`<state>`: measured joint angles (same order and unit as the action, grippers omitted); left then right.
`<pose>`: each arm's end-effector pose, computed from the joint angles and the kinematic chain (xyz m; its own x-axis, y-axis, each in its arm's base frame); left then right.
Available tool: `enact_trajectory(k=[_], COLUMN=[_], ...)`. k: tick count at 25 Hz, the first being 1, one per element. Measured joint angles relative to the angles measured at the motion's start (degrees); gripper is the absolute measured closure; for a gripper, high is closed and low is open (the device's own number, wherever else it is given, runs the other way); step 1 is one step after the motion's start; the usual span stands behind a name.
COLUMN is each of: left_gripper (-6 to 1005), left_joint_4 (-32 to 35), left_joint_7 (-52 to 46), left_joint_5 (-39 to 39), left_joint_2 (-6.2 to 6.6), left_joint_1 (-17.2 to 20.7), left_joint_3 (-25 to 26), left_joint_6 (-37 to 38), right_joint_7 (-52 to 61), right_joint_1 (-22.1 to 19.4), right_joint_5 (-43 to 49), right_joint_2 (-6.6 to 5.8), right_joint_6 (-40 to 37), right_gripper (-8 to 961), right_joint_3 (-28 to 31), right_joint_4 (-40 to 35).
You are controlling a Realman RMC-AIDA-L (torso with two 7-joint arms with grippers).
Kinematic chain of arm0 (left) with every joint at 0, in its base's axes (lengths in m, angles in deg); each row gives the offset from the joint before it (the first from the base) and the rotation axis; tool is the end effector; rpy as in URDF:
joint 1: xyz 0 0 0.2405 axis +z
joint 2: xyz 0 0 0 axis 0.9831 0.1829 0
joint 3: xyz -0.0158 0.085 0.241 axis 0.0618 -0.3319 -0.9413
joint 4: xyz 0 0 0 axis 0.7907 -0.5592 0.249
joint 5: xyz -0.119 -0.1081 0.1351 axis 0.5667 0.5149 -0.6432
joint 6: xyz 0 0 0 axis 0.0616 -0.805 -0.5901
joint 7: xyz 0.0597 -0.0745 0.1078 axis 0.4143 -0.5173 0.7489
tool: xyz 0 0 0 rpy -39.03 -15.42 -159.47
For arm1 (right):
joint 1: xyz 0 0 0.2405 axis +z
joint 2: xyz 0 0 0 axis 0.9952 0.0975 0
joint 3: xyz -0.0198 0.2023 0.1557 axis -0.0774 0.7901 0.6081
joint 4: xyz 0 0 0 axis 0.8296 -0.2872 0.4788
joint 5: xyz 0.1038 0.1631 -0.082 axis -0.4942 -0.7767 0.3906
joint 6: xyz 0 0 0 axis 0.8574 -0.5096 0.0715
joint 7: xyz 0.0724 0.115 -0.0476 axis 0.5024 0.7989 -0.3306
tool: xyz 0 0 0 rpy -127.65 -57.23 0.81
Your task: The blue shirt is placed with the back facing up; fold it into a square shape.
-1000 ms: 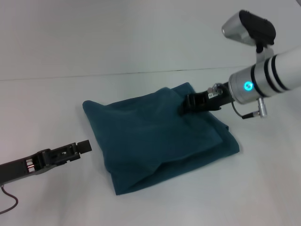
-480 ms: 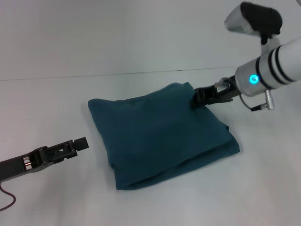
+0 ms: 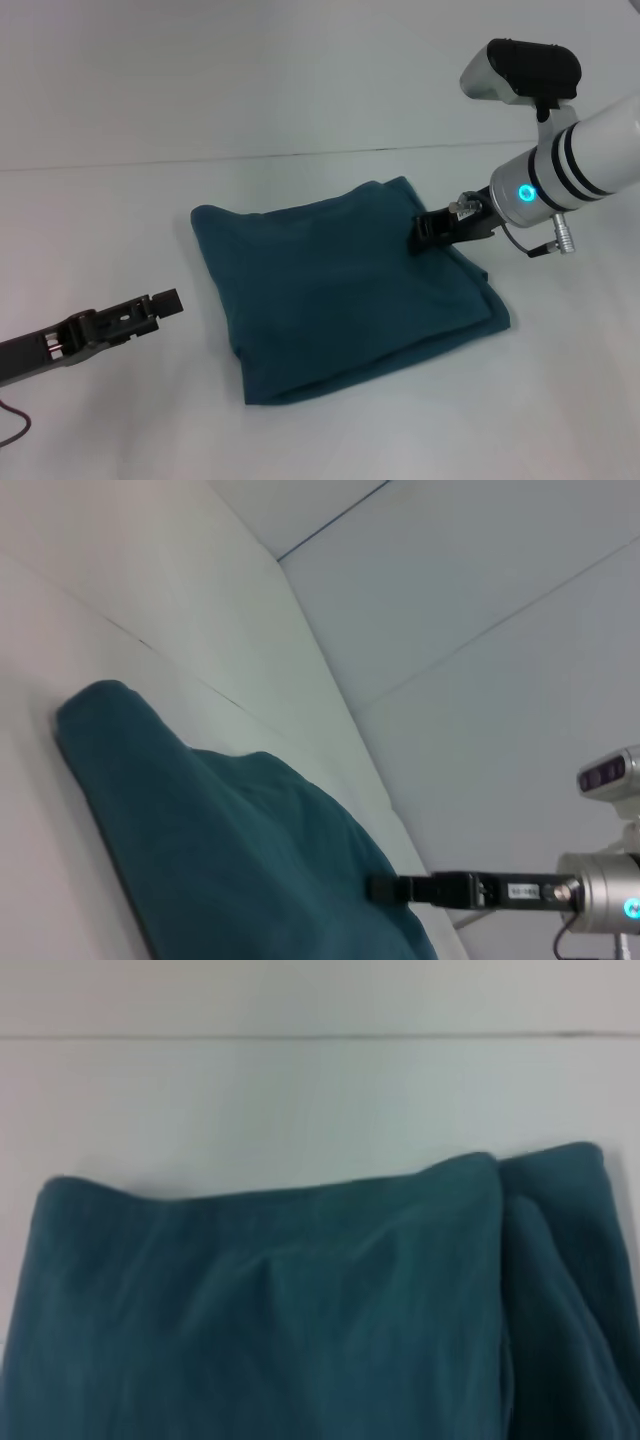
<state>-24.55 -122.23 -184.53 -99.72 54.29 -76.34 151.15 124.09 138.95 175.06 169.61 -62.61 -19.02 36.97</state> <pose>-0.2969 0.3061 0.0196 0.1332 0.8008 0.5839 0.8994 -0.3452 0.2682 0.2048 0.4480 -0.0244 0.4094 -0.8777 -0.2490 -0.8626 -0.2835 -0.4191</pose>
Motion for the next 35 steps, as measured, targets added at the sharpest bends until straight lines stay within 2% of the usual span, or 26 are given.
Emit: enact_trajectory(k=[7, 14, 22, 27, 33, 35], left_gripper=[63, 63, 62, 62, 62, 62], left_joint_4=[0.00, -0.24, -0.50, -0.53, -0.53, -0.53], left_joint_7=[-0.06, -0.10, -0.18, -0.19, -0.20, -0.19], left_joint_5=[0.00, 0.01, 0.75, 0.88, 1.32, 1.38], left_joint_2=[-0.09, -0.09, -0.09, -0.09, -0.09, -0.08], left_joint_1=[-0.12, -0.30, -0.33, -0.33, -0.32, -0.32], left_joint_3=[-0.01, -0.03, 0.04, 0.06, 0.07, 0.07], left_joint_6=[-0.39, -0.76, -0.82, -0.81, -0.89, -0.92], right_joint_7=[2.35, 2.70, 4.00, 6.94, 8.08, 8.12], right_joint_1=[-0.57, -0.90, -0.86, -0.87, -2.32, -2.75], right_joint_5=[0.39, 1.74, 3.86, 7.11, 7.19, 7.36], right_joint_2=[-0.53, -0.48, -0.55, -0.67, -1.66, -1.80], right_joint_6=[-4.65, -1.60, -1.83, -1.93, -3.36, -3.58], right_gripper=[860, 854, 846, 659, 409, 407], right_joint_3=[0.26, 0.05, 0.04, 0.32, 1.06, 1.50], right_joint_4=[-3.43, -0.83, -1.20, -2.51, -4.75, -5.28])
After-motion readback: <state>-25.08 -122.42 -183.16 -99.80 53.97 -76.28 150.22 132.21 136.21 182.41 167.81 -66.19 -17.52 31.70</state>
